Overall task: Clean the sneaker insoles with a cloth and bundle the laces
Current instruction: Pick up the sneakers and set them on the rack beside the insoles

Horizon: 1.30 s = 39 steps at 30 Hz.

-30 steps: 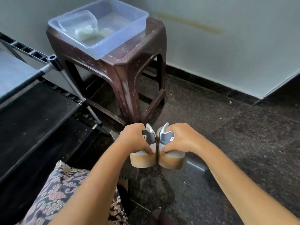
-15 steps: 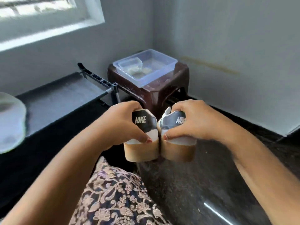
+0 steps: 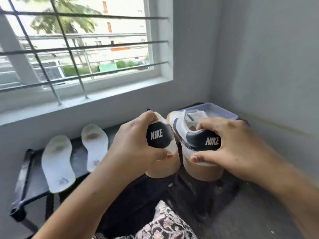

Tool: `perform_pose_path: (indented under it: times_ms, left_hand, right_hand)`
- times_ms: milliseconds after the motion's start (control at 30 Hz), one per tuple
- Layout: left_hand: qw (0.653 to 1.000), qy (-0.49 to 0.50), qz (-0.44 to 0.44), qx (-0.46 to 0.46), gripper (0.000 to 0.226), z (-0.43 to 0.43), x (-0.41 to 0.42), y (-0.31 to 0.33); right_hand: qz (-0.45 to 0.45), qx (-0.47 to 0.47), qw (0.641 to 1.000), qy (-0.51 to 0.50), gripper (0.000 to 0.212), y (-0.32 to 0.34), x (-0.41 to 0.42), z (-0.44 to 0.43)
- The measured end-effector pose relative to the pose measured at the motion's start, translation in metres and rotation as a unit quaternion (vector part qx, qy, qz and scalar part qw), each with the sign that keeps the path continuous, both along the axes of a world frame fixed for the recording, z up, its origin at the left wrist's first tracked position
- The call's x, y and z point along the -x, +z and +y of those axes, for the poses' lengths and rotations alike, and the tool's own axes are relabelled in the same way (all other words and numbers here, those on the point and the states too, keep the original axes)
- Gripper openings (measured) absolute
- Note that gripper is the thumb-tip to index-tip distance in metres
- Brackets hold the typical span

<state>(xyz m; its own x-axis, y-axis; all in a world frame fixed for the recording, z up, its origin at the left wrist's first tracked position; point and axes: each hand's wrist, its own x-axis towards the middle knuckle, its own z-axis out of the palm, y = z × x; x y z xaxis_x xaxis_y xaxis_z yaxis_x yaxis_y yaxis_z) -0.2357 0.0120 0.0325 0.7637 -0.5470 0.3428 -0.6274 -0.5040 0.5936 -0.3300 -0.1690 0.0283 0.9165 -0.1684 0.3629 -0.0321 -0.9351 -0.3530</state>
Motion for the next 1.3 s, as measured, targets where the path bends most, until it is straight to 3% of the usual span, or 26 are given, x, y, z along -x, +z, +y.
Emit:
perform_pose_path:
  times_ms: [267, 400, 633, 1000, 1167, 1300]
  left_hand:
    - [0.987, 0.12, -0.101, 0.043, 0.038, 0.013, -0.051, -0.042]
    - [0.98, 0.166, -0.106, 0.03, 0.038, 0.018, -0.083, -0.064]
    - [0.978, 0.187, -0.089, 0.011, 0.036, 0.017, -0.132, -0.1]
    - [0.976, 0.187, -0.099, -0.045, 0.031, -0.02, -0.165, -0.138]
    - [0.972, 0.187, -0.123, -0.068, 0.033, -0.027, -0.172, -0.146]
    - [0.977, 0.172, -0.105, -0.066, 0.033, -0.027, -0.172, -0.144]
  right_hand:
    - [-0.054, 0.021, 0.998, -0.005, 0.039, -0.043, -0.083, 0.006]
    - [-0.041, 0.038, 0.998, -0.001, 0.038, -0.072, -0.13, 0.007]
    - [-0.052, 0.016, 0.998, -0.004, 0.04, -0.109, -0.199, 0.005]
    - [-0.109, 0.075, 0.991, -0.03, 0.049, -0.146, -0.245, 0.024]
    - [-0.078, 0.064, 0.995, -0.021, 0.047, -0.147, -0.246, 0.018]
    - [-0.004, 0.055, 0.998, -0.04, 0.052, -0.14, -0.241, 0.015]
